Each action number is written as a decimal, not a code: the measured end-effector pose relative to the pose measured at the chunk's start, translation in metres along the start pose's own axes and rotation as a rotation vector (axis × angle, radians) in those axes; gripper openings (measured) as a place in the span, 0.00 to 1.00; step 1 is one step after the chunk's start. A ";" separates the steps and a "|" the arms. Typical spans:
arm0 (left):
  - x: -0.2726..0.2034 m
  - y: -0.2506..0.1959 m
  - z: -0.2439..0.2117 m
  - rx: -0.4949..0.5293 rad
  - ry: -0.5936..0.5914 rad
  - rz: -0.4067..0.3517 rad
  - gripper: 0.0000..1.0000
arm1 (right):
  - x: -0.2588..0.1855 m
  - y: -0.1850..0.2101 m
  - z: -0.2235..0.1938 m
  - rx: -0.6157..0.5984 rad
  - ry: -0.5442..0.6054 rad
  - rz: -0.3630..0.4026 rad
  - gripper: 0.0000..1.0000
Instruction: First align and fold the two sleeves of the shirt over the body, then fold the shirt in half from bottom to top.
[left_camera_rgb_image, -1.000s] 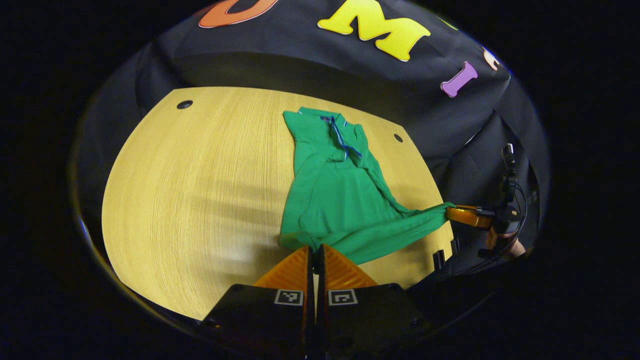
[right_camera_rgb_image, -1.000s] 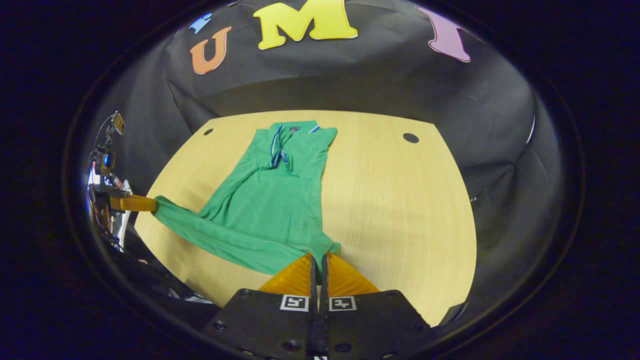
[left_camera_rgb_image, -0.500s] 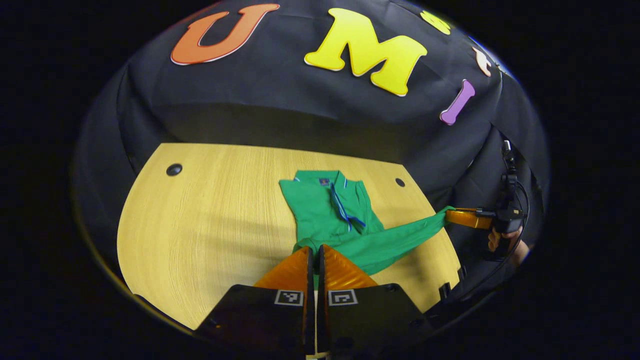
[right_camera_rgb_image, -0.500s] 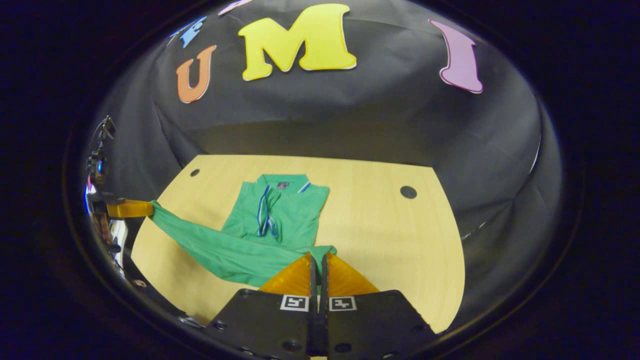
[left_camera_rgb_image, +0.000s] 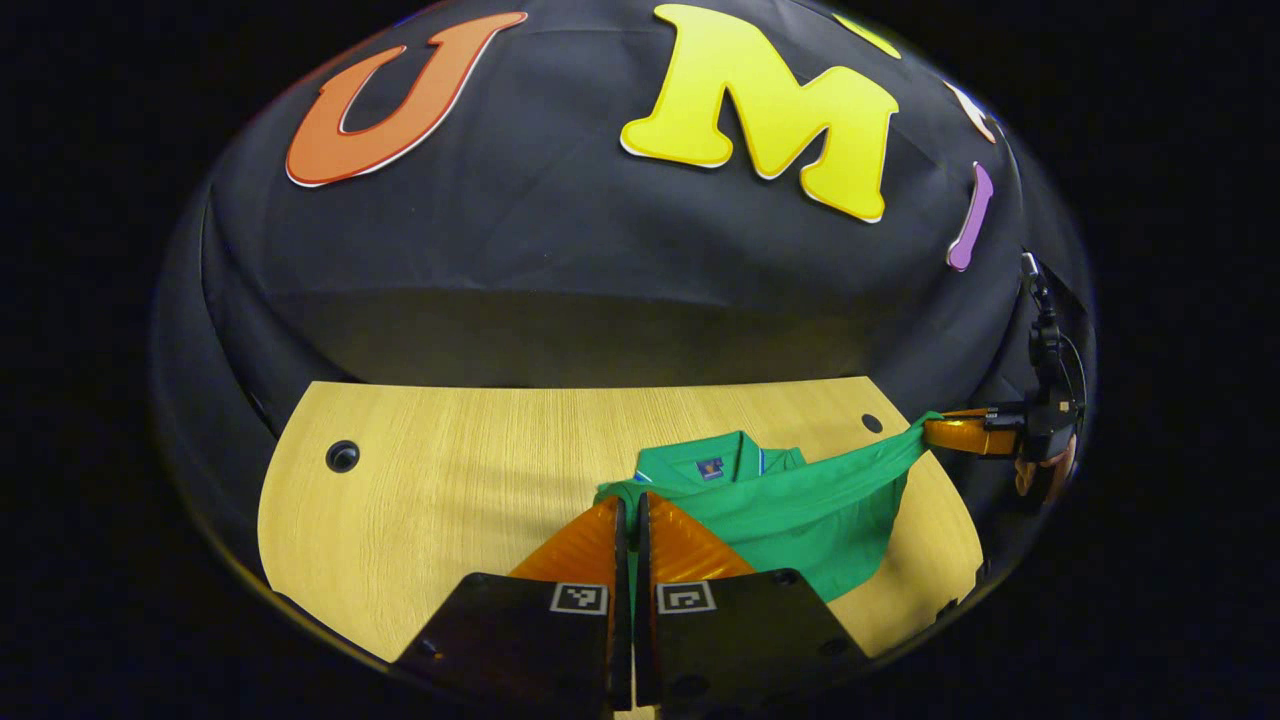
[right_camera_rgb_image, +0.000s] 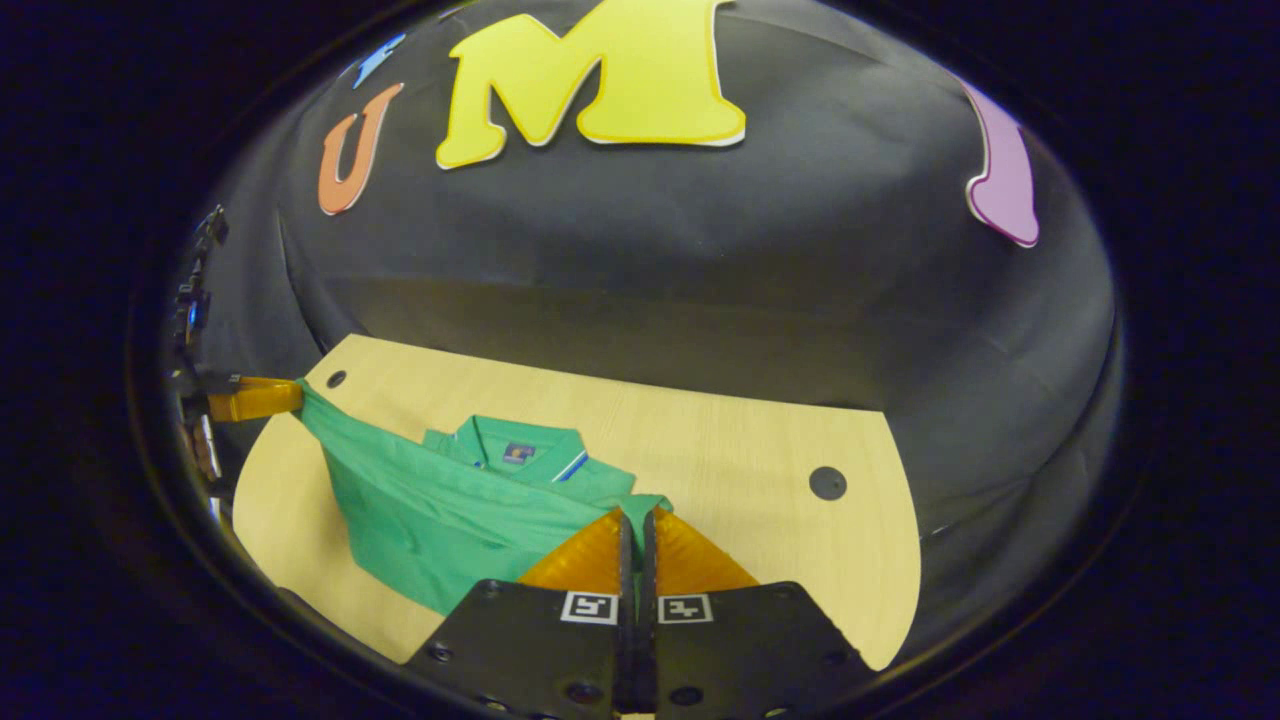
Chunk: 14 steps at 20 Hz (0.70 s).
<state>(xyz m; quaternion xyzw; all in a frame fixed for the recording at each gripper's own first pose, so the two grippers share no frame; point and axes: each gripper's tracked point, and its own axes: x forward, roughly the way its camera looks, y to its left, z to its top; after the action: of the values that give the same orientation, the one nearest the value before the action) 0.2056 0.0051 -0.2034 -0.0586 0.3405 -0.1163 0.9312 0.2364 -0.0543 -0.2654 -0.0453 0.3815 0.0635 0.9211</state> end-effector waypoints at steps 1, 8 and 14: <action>0.011 0.005 0.005 0.000 -0.016 0.016 0.04 | 0.013 -0.001 0.004 0.004 -0.004 -0.002 0.00; 0.062 0.024 -0.002 -0.040 -0.022 0.082 0.04 | 0.073 -0.006 0.014 -0.004 -0.019 -0.003 0.00; 0.084 0.035 -0.024 -0.115 0.007 0.115 0.05 | 0.103 -0.010 -0.002 -0.001 0.012 0.005 0.00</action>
<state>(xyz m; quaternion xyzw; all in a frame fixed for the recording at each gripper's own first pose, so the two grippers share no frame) 0.2585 0.0170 -0.2799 -0.0920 0.3529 -0.0432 0.9301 0.3093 -0.0558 -0.3394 -0.0454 0.3869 0.0657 0.9186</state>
